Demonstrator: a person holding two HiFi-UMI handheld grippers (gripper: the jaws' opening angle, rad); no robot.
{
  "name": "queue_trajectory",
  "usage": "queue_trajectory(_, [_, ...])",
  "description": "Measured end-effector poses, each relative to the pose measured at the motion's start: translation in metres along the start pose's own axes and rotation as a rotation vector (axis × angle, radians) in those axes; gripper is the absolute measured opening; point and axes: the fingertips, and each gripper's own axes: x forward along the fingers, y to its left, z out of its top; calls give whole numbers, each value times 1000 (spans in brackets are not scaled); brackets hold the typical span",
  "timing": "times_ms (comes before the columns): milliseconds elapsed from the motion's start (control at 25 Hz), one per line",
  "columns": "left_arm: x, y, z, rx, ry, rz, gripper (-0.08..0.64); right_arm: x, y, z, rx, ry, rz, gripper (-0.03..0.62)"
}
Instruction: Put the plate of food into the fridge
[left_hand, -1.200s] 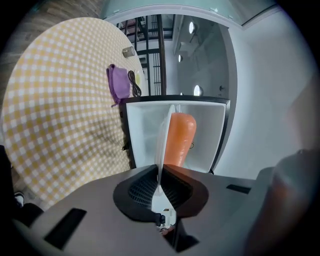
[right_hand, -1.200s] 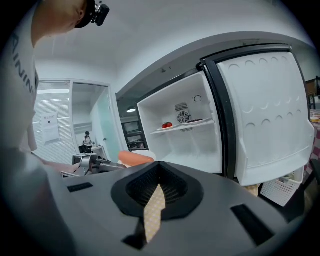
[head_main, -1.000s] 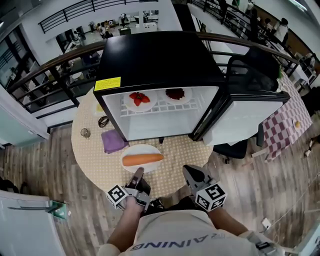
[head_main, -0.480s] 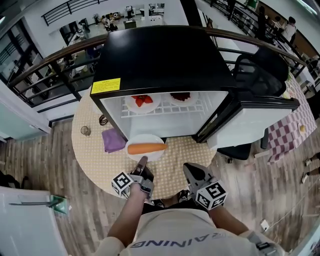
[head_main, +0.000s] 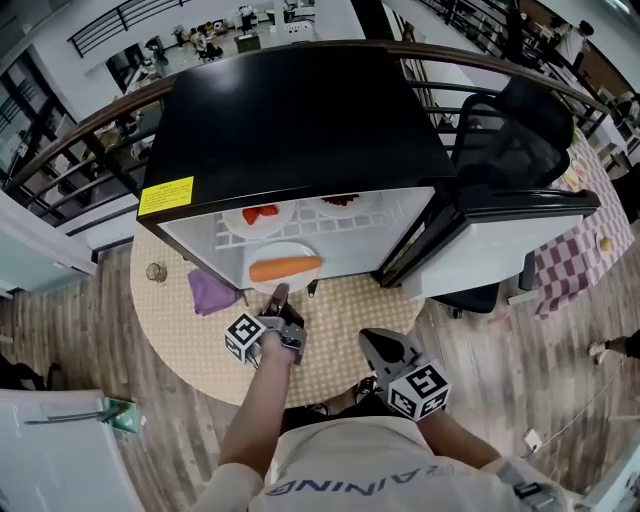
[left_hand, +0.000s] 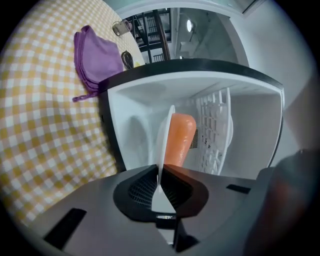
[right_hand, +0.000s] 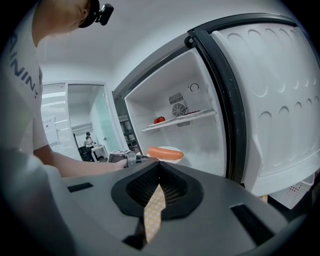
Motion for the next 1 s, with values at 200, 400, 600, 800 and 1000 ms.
queue_trajectory(200, [29, 5, 8, -34, -37, 16, 28, 1, -7, -2, 8, 13, 2, 20])
queue_trajectory(400, [54, 8, 15, -85, -62, 47, 28, 4, -11, -2, 7, 16, 9, 20])
queue_trajectory(600, [71, 11, 22, -69, -64, 95, 31, 4, -11, -2, 8, 21, 11, 20])
queue_trajectory(800, [81, 14, 22, -36, -54, 140, 40, 5, -11, -2, 5, 23, 12, 20])
queue_trajectory(1000, [89, 7, 23, 2, -29, 128, 46, 6, -5, -3, -1, 20, 11, 20])
